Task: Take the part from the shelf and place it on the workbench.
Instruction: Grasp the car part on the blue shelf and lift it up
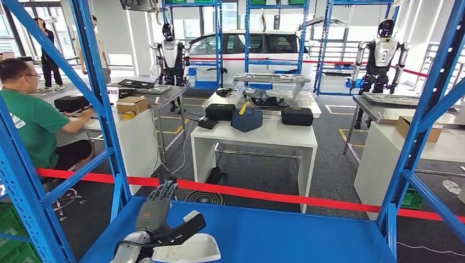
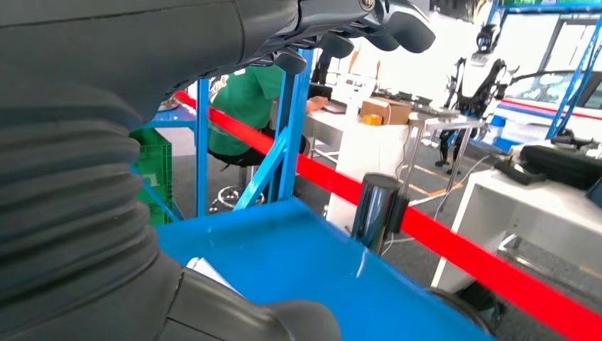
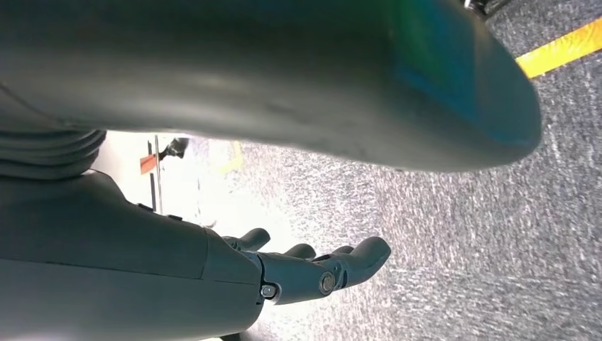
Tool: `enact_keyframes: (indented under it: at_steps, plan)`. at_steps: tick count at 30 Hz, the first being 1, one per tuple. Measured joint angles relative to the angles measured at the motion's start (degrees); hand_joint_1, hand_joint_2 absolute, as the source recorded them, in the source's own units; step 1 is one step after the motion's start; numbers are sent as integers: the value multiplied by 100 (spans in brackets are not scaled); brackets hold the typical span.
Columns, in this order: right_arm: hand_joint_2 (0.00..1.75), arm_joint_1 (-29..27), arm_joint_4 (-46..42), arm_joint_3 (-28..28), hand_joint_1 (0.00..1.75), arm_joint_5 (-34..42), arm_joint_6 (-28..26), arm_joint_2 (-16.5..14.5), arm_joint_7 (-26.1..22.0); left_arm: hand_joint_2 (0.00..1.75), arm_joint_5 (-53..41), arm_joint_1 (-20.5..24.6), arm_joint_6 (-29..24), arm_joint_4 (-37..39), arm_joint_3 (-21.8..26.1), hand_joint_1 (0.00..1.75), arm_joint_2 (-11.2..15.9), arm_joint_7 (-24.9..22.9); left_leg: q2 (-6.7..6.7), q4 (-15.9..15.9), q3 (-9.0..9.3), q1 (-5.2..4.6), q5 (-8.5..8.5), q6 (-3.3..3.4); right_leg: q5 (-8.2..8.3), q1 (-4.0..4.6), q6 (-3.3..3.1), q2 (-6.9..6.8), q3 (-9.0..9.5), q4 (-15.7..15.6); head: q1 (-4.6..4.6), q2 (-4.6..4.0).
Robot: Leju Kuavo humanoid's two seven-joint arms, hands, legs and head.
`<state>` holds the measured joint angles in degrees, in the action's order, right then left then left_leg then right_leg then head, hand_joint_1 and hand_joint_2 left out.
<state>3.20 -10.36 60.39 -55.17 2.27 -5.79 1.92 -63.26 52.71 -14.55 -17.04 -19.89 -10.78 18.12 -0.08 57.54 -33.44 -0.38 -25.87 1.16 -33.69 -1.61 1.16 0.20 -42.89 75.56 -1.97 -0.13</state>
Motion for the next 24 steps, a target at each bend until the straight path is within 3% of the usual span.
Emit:
enact_keyframes:
  at_steps: [1, 4, 6, 10, 12, 14, 15, 16, 17, 18, 20, 22, 24]
  plan:
    - [0, -3, -1, 3, 0, 0, -2, 2, 0, 175, 0, -12, 3, 7, 0, 0, 0, 0, -1, 21, -4, -6, -11, 2, 93, 5, -7, -1, 29, -62, 1, 0]
    - [0, 6, -2, 5, 0, 0, -8, 14, 1, 175, 1, -13, 5, 10, 0, 0, 2, -1, -7, 128, -23, -22, -78, -42, 560, 14, -44, -14, 560, -1121, 1, 0]
    - [0, 11, -1, 5, 0, 0, -11, 20, 1, 175, 0, -11, 7, 10, -2, 0, 5, 3, -14, 180, -51, -43, -114, -100, 627, 25, -94, -15, 737, -1474, 0, 0]
    - [0, -7, 1, 10, 0, -11, -11, 9, -721, 175, -18, -10, 48, 10, -9, 0, 13, 41, -20, 258, -99, -46, -186, -218, 656, 3, -216, -2, 738, -1505, -7, 0]
    - [0, -11, 0, 11, 0, -35, -10, 4, -1089, 175, -68, -24, 109, 16, -33, 0, 17, 108, -18, 748, -328, -19, -472, -298, 669, -20, -256, -5, 742, -1523, -18, 0]
    - [0, -13, 0, 11, 0, -52, 2, 4, -1210, 175, -127, -89, 202, 33, -81, 0, 17, 181, -16, 1495, -678, 17, -796, -354, 670, -25, -269, -8, 737, -1524, -20, 0]
    - [0, -14, 0, 11, 0, -56, 12, 4, -1227, 175, -150, -141, 261, 45, -107, 0, 17, 214, -16, 1726, -791, 30, -847, -366, 669, -27, -271, -7, 736, -1523, -20, 0]
    - [0, -14, 0, 11, 0, -61, 22, 4, -1227, 175, -170, -193, 318, 55, -129, 0, 17, 250, -16, 1755, -807, 39, -792, -366, 669, -29, -271, -3, 736, -1523, -20, 0]
    - [0, -14, 0, 11, 0, -65, 32, 4, -1227, 175, -188, -235, 379, 62, -150, 0, 19, 284, -16, 1550, -712, 44, -636, -355, 669, -31, -270, 2, 737, -1523, -21, 0]
    - [0, -14, 0, 11, 0, -73, 37, 4, -1227, 175, -203, -257, 437, 65, -169, 0, 21, 314, -16, 1154, -520, 43, -420, -330, 669, -32, -266, 7, 741, -1523, -21, 0]
    - [0, -12, 0, 11, 0, -85, 44, 4, -1227, 175, -228, -268, 545, 64, -199, 0, 25, 366, -16, 369, -138, 20, -144, -272, 677, -32, -233, 8, 746, -1535, -21, 0]
    - [0, -8, 1, 11, 0, -91, 52, 1, -1228, 175, -269, -293, 710, 64, -251, 0, 25, 445, -20, 82, -3, -20, -103, -223, 705, -35, -160, 5, 746, -1573, -21, 0]
    - [0, -8, 2, 11, 0, -89, 58, -8, -1227, 175, -335, -401, 910, 67, -329, 0, 25, 556, -31, 32, 12, -28, -57, -223, 725, -26, -164, 2, 761, -1612, -22, 0]
